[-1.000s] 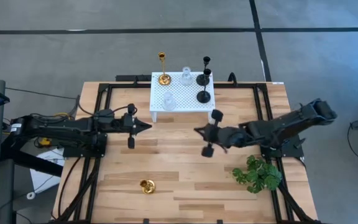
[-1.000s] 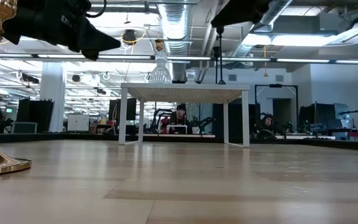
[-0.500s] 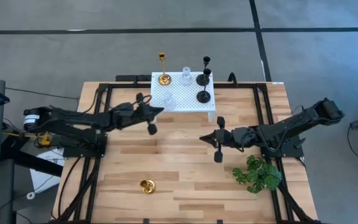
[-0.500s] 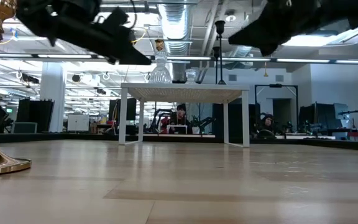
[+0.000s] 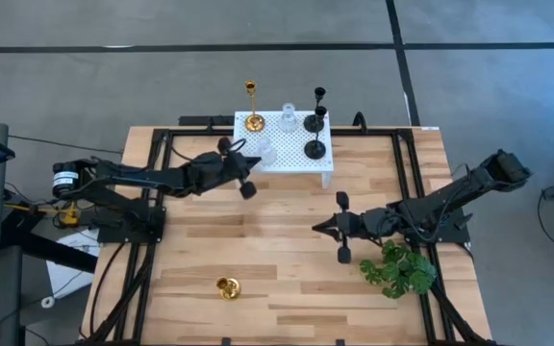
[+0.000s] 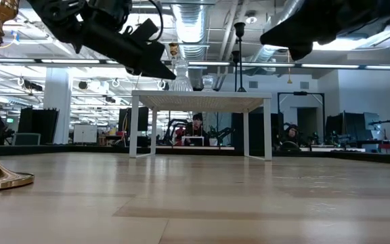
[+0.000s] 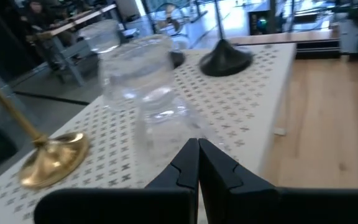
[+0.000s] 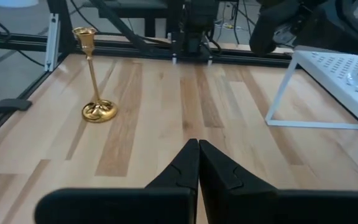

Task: Pick & Place candle stick holders
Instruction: Put the transparent candle holder on the shelf aligned with the other transparent candle holder, then put the gold candle holder on the shelf aligned with the other gold candle holder

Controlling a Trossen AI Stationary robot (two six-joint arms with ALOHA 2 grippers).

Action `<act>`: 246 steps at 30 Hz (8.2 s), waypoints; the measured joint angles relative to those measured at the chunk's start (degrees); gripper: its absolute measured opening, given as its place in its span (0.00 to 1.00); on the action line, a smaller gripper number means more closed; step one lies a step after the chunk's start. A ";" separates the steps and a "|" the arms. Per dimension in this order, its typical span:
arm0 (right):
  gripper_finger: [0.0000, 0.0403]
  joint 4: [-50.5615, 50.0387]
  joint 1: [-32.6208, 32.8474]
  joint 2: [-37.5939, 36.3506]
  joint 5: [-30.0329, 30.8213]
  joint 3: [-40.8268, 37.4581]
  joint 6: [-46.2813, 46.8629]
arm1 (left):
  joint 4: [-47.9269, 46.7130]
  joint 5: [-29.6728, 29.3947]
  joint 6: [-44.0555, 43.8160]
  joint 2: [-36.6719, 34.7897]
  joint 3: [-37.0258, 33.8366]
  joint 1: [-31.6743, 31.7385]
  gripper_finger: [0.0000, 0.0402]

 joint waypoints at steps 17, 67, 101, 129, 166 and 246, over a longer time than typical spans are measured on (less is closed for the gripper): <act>0.00 0.11 -0.02 0.02 0.10 0.00 -0.52 | 4.36 -1.91 -1.44 2.04 0.00 1.64 0.01; 0.00 0.26 0.07 0.07 1.78 0.00 -0.61 | 14.53 -1.68 -2.75 12.83 7.08 8.10 0.01; 0.00 1.14 0.06 0.07 1.78 0.00 -1.55 | 15.66 3.86 -4.52 12.81 7.08 8.19 0.01; 0.00 1.03 0.44 0.04 1.80 0.02 -1.70 | -16.18 -15.70 2.96 -18.88 0.70 -1.46 0.01; 0.00 2.25 0.83 0.04 1.80 0.02 -1.99 | 7.22 5.65 -6.55 18.19 14.84 9.82 0.01; 0.00 5.81 -2.30 0.04 1.58 0.02 -1.40 | -16.39 59.82 4.08 -32.09 -32.11 -7.15 0.02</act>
